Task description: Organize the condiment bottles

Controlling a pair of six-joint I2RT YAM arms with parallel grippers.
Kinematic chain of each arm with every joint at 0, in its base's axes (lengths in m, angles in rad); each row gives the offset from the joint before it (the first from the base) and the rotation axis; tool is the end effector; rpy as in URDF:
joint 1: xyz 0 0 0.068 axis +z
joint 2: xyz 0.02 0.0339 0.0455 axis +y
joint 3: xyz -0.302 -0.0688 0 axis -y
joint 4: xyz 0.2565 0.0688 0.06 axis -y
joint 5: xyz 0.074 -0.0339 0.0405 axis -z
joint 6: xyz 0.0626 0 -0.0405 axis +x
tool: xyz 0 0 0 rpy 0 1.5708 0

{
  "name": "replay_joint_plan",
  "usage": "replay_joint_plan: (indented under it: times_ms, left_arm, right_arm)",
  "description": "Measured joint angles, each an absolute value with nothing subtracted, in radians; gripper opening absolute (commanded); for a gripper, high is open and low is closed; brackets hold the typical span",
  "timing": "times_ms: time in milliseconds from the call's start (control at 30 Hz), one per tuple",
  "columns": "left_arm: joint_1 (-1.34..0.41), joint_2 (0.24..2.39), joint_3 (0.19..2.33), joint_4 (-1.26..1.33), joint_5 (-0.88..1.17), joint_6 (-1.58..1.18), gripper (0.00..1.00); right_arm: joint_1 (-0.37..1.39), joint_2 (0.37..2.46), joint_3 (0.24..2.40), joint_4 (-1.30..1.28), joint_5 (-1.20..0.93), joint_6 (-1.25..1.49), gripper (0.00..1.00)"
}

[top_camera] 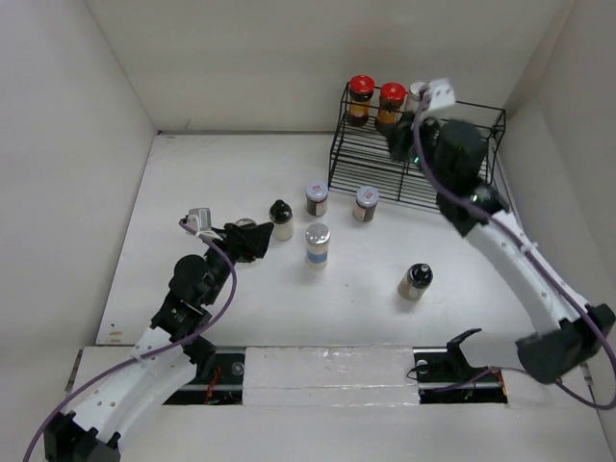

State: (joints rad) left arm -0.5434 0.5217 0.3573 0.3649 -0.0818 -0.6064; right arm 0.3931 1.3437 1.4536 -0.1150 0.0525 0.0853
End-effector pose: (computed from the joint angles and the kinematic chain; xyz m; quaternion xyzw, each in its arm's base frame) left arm 0.1351 -0.0756 0.3084 -0.0516 0.6309 -0.3990 0.6634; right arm 0.3125 0.1260 0.4948 -0.0903 0.7031 0.1490 0.6894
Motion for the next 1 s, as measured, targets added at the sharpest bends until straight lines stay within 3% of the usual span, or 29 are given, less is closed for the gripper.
replay_joint_plan:
  times_ms: [33, 67, 167, 433, 600, 733, 767, 867, 1000]
  left_arm:
    - [-0.543, 0.522, 0.357, 0.366, -0.081, -0.606, 0.46]
    - [-0.543, 0.523, 0.356, 0.369, -0.081, -0.604, 0.42]
    - [-0.543, 0.528, 0.355, 0.369, -0.075, -0.599, 0.4]
    - [-0.543, 0.521, 0.355, 0.356, -0.072, -0.588, 0.68]
    - [-0.543, 0.511, 0.355, 0.36, -0.075, -0.588, 0.7]
    - [-0.543, 0.517, 0.355, 0.362, -0.075, -0.587, 0.7]
    - [-0.543, 0.52, 0.355, 0.361, -0.075, -0.588, 0.7]
    - [-0.543, 0.521, 0.355, 0.362, -0.075, -0.588, 0.7]
    - [-0.543, 0.519, 0.355, 0.362, -0.07, -0.588, 0.7]
  right_arm:
    - [0.473, 1.288, 1.364, -0.072, 0.053, 0.087, 0.27]
    - [0.546, 1.246, 1.283, -0.03, 0.056, 0.089, 0.62]
    - [0.748, 1.21, 1.108, 0.018, 0.081, 0.083, 1.0]
    - [0.931, 1.282, 0.945, -0.059, 0.169, 0.093, 1.0]
    - [0.914, 1.374, 0.954, -0.037, 0.214, 0.098, 1.0]
    - [0.894, 1.507, 0.991, -0.025, 0.201, 0.097, 0.84]
    - [0.89, 1.541, 1.004, -0.02, 0.197, 0.096, 0.65]
    - [0.891, 1.599, 1.032, 0.006, 0.2, 0.101, 0.45]
    - [0.891, 1.59, 1.034, 0.004, 0.241, 0.105, 0.4]
